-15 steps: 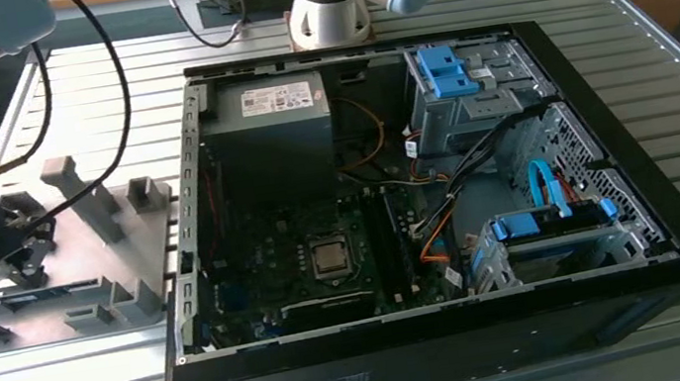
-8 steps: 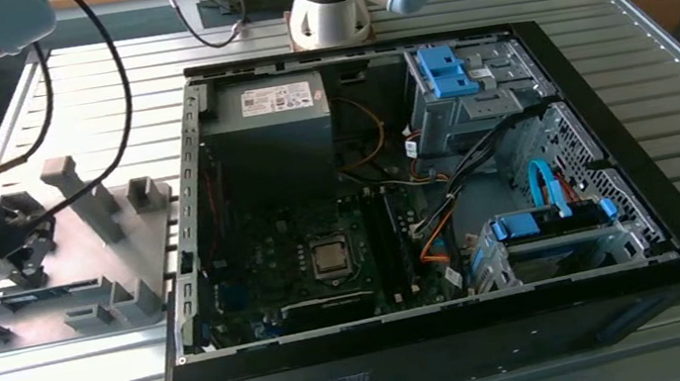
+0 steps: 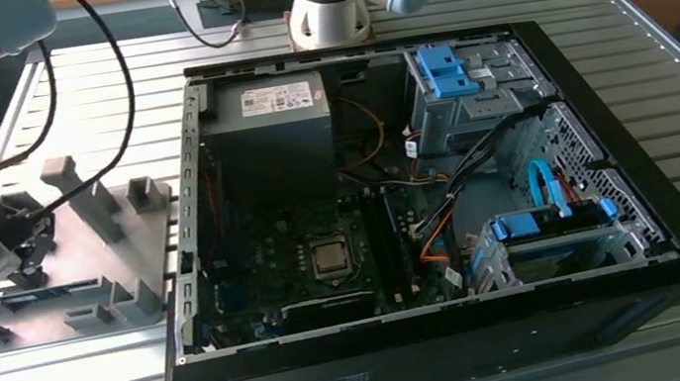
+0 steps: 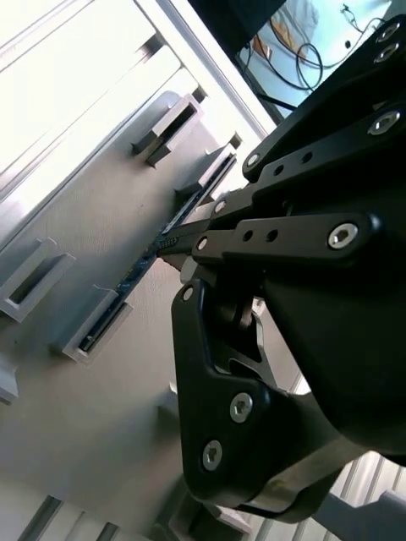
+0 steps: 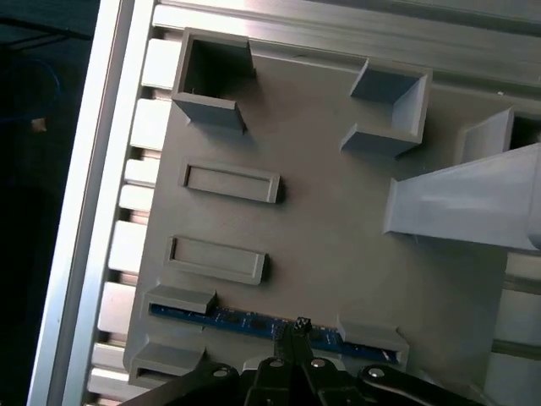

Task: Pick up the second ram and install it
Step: 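Pick up the second ram and move it above second insertion slot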

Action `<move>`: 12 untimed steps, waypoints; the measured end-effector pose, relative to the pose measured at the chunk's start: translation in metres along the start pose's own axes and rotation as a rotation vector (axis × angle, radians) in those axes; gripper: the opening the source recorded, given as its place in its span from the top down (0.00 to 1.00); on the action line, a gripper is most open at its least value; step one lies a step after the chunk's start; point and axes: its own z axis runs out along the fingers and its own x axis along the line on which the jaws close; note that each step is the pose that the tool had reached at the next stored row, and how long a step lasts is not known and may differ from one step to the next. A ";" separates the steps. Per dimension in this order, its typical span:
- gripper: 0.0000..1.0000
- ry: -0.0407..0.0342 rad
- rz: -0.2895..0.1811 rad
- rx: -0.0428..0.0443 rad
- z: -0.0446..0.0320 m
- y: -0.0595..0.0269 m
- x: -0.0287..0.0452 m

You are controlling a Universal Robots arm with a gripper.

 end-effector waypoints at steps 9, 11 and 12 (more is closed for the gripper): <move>0.90 0.0021 -0.080 0.0023 0.0000 0.0000 0.0000; 0.90 0.0026 -0.097 0.0027 0.0000 0.0000 0.0000; 0.90 0.0029 -0.107 0.0030 0.0000 0.0000 0.0000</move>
